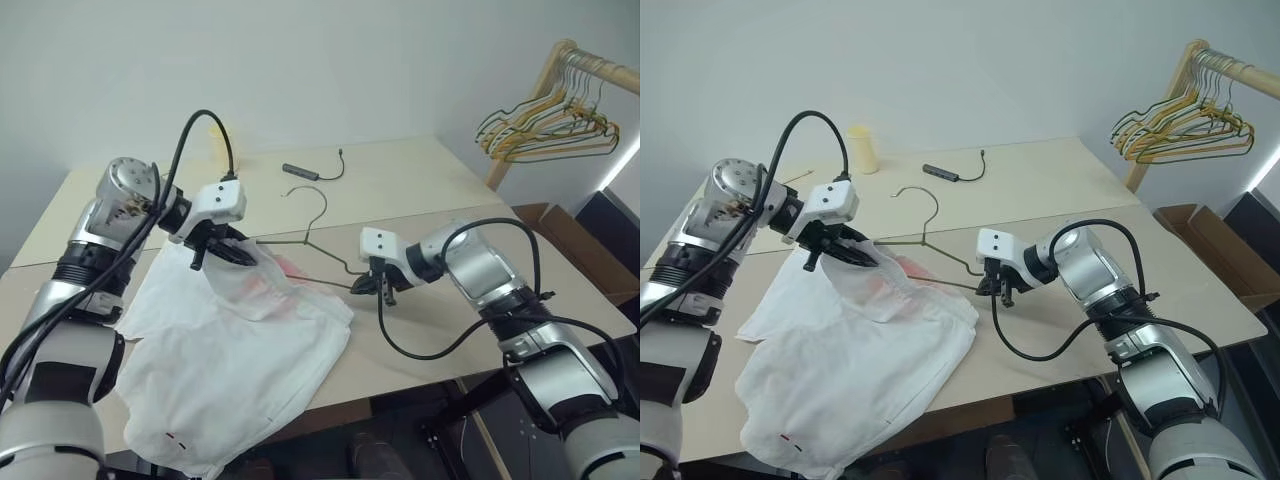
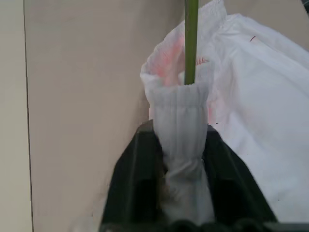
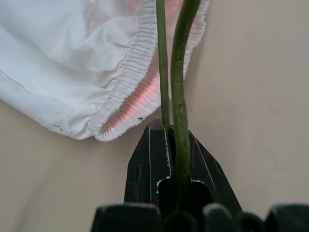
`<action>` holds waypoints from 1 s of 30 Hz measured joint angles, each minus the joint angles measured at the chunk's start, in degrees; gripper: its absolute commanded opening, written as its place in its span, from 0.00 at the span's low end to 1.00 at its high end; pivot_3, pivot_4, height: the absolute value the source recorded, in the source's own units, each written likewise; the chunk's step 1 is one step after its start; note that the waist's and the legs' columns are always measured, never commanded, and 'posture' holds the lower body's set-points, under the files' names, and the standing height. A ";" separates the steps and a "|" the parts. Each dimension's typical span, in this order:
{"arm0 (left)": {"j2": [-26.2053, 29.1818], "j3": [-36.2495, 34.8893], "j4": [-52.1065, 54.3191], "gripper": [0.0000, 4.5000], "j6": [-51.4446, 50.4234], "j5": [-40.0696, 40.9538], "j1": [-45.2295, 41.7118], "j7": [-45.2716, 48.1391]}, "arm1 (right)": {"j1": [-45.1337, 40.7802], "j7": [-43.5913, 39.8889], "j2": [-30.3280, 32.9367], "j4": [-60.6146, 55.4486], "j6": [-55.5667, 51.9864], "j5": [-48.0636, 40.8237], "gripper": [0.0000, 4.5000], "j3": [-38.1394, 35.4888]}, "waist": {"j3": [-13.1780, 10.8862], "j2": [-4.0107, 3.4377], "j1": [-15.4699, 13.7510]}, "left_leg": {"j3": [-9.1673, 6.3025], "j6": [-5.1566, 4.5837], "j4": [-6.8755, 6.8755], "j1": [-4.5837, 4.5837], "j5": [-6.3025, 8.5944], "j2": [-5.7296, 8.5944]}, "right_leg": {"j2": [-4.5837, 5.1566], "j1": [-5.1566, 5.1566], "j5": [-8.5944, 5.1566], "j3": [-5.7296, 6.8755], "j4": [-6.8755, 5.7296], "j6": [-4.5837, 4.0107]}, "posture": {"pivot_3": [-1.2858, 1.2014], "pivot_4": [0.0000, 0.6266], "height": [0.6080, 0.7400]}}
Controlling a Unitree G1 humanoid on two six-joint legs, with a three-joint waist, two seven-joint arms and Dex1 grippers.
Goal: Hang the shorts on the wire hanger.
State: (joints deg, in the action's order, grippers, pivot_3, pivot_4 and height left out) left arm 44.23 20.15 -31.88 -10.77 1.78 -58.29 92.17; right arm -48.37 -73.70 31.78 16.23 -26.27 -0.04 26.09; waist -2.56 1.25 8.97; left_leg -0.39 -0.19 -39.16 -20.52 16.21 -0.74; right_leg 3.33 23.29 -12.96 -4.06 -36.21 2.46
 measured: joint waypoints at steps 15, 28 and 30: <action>-0.59 -1.72 -0.76 0.00 7.93 -2.04 0.00 -4.36 | 2.56 3.89 0.92 -8.16 1.72 -2.36 0.64 -5.42 | 0.00 0.00 -0.15 | -0.45 0.00 0.00 -0.04 0.00 0.01 | 0.03 0.04 0.01 0.00 -0.02 0.00 | 0.47 0.00 1.00; 0.78 -3.90 -6.98 0.00 11.02 -3.05 -0.77 -6.30 | 14.14 6.17 11.68 -15.25 -17.65 -11.57 0.99 -18.90 | 0.01 0.02 -0.14 | -0.14 0.00 -0.03 -0.17 0.00 0.01 | 0.01 0.06 0.00 0.08 0.01 0.02 | 0.46 0.00 1.00; 0.66 -4.14 -7.57 0.00 11.43 -3.24 -1.09 -6.46 | 16.82 9.19 7.53 -17.43 -25.07 -14.78 0.99 -20.23 | 0.02 0.04 0.42 | -0.14 -0.01 -0.04 -0.15 0.00 0.00 | -0.01 0.07 0.01 0.00 -0.05 0.00 | 0.46 0.00 1.00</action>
State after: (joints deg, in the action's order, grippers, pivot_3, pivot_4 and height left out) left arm 44.90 16.01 -39.46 0.65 -1.46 -59.37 85.71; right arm -31.56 -64.50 39.30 -1.20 -51.34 -14.82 5.86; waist -2.54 1.30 9.39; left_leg -0.52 -0.20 -39.19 -20.67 16.20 -0.74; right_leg 3.32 23.35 -12.94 -4.06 -36.26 2.46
